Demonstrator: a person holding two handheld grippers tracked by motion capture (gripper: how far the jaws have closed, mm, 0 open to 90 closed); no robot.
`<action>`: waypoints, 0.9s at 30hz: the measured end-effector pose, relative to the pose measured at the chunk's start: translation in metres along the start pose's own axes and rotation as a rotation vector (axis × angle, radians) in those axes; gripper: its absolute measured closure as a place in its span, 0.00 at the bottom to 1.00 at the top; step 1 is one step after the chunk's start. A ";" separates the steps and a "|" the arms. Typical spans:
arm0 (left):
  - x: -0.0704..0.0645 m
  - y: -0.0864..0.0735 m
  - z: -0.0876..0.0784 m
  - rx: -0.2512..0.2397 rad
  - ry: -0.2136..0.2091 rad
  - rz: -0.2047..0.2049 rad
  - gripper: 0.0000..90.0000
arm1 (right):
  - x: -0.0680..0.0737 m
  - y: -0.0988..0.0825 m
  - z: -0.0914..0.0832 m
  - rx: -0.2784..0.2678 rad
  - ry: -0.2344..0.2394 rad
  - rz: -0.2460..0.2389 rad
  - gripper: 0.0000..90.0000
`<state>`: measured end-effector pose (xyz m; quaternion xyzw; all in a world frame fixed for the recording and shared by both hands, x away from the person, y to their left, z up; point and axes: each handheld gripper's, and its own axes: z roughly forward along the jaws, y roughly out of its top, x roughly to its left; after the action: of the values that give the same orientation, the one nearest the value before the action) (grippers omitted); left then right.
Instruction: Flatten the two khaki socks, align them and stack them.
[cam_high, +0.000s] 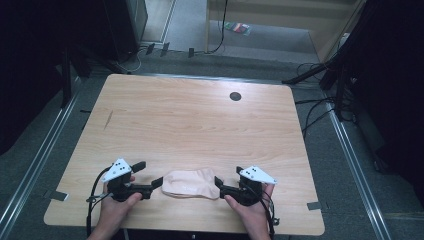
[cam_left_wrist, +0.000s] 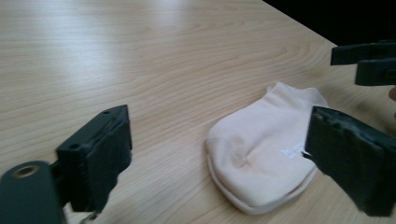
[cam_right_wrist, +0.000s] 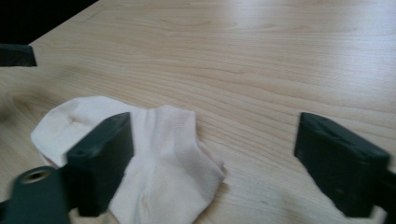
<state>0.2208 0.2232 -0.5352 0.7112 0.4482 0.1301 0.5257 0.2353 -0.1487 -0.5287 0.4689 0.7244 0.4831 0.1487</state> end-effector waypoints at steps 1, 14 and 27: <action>0.003 0.000 -0.001 0.003 0.002 -0.007 0.06 | -0.001 0.001 0.000 0.005 -0.009 -0.016 0.00; 0.027 0.001 -0.013 -0.013 0.084 -0.034 0.06 | -0.023 0.005 -0.008 0.004 -0.062 0.011 0.00; 0.037 0.000 -0.016 -0.002 0.126 -0.026 0.06 | -0.052 0.007 -0.020 -0.017 -0.127 0.054 0.00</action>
<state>0.2309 0.2619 -0.5395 0.6951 0.4896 0.1681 0.4988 0.2523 -0.2026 -0.5258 0.5166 0.6966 0.4623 0.1850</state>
